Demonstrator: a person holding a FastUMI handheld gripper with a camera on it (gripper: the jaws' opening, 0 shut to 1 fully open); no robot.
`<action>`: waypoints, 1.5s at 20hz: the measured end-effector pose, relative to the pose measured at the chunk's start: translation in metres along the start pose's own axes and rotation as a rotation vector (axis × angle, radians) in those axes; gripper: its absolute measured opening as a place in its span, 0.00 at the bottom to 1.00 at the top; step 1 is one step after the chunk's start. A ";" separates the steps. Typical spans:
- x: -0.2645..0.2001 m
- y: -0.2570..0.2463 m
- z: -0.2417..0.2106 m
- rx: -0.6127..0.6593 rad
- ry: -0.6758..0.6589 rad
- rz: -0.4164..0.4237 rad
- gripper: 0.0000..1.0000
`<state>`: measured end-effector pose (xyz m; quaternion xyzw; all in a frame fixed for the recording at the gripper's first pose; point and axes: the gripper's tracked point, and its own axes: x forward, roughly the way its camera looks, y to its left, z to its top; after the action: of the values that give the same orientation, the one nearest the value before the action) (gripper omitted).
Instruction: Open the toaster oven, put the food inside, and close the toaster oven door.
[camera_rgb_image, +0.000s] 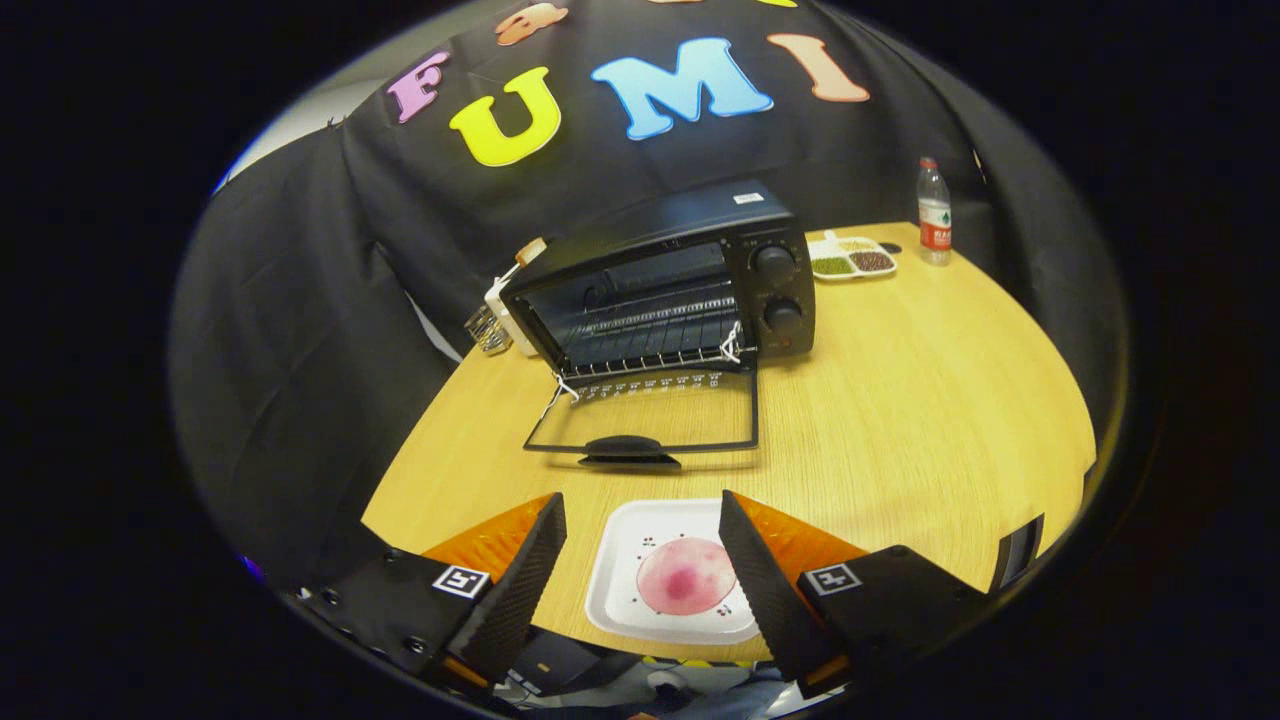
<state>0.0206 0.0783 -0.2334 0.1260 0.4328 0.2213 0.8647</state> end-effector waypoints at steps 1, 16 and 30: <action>-0.001 -0.011 -0.005 0.012 0.041 0.008 0.98; 0.036 -0.068 -0.077 0.142 0.496 0.131 0.96; 0.052 -0.077 -0.089 0.174 0.577 0.048 0.02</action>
<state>-0.0028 0.0396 -0.3538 0.1418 0.6748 0.2304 0.6866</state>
